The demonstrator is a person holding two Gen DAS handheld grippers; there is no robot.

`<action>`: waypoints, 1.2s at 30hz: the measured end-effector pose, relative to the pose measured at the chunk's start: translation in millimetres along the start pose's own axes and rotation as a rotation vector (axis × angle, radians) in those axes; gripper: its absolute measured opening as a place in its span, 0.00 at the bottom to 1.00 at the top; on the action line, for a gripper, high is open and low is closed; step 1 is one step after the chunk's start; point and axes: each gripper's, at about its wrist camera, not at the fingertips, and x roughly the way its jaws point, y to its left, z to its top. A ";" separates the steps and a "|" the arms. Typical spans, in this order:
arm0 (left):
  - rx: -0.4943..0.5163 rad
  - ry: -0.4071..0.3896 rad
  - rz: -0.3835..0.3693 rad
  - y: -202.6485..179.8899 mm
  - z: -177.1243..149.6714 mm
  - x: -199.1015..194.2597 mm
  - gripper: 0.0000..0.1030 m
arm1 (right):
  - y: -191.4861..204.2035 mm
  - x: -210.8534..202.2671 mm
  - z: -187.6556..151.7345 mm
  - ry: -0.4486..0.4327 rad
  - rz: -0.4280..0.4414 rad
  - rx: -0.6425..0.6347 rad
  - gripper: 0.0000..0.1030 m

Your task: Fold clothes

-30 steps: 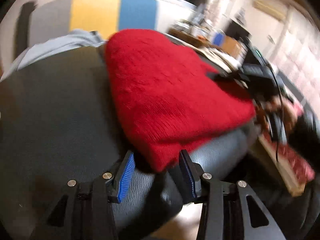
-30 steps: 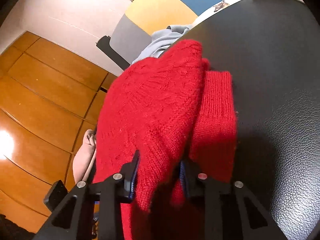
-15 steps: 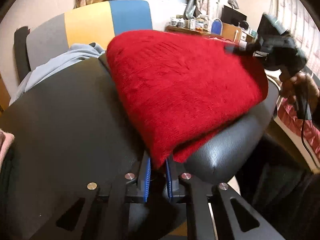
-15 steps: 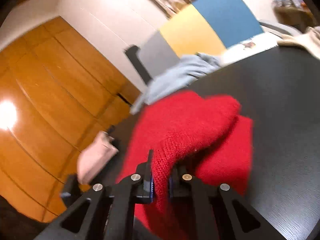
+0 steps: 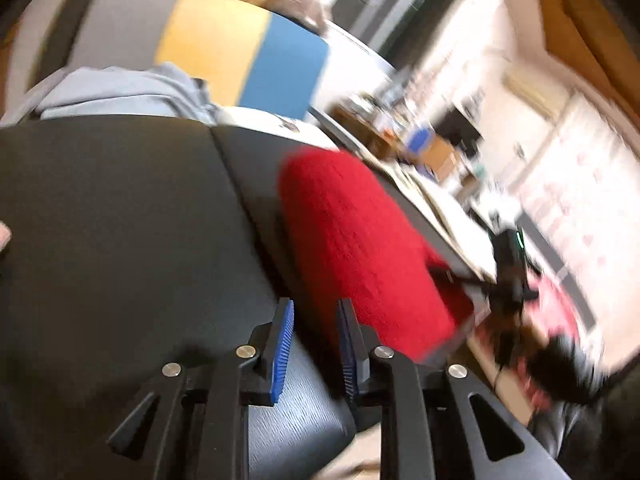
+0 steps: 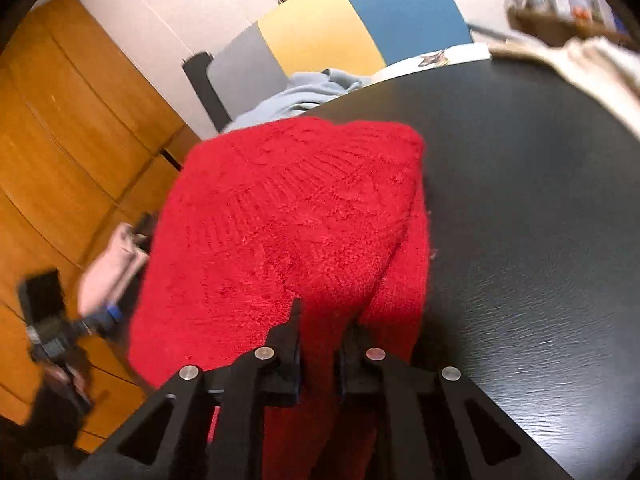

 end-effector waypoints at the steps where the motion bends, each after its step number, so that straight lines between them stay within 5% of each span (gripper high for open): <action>1: -0.026 -0.017 0.019 6.1 6.6 4.1 0.22 | 0.2 -3.1 1.1 0.002 -0.031 -0.010 0.19; 3: -0.064 -0.036 0.034 12.8 17.7 13.5 0.22 | 5.0 -14.0 4.9 -0.024 -0.118 -0.036 0.48; 4: -0.070 -0.041 0.035 13.3 21.6 17.5 0.23 | 10.9 -21.5 8.2 -0.057 -0.171 -0.066 0.50; 6: -0.068 -0.051 0.036 13.9 28.7 25.4 0.23 | 26.3 -34.9 18.1 -0.123 -0.214 -0.135 0.50; 9: -0.028 -0.055 0.044 6.4 49.5 43.8 0.23 | 56.5 -38.2 39.3 -0.174 -0.156 -0.240 0.54; 14: 0.045 -0.039 0.017 -12.8 75.7 76.9 0.23 | 92.3 6.4 51.8 -0.105 -0.057 -0.354 0.54; 19: 0.140 0.022 -0.022 -38.9 100.0 123.1 0.24 | 51.1 30.7 41.8 -0.096 -0.096 -0.239 0.54; 22: 0.180 0.078 -0.027 -52.2 108.8 155.0 0.25 | 15.6 24.0 23.2 -0.184 -0.029 -0.156 0.55; 26: 0.302 0.177 0.138 -77.9 105.0 203.0 0.26 | -1.2 25.3 22.3 -0.224 0.016 -0.062 0.55; 28: 0.279 0.198 0.162 -80.7 108.5 210.9 0.26 | -1.0 29.1 26.9 -0.216 0.020 -0.054 0.55; 31: 0.239 0.184 0.183 -75.7 107.8 212.7 0.28 | 2.0 29.8 27.4 -0.208 0.012 -0.066 0.55; 36: 0.309 0.114 0.302 -93.1 90.0 202.0 0.28 | 11.5 25.9 20.3 -0.185 -0.042 -0.146 0.55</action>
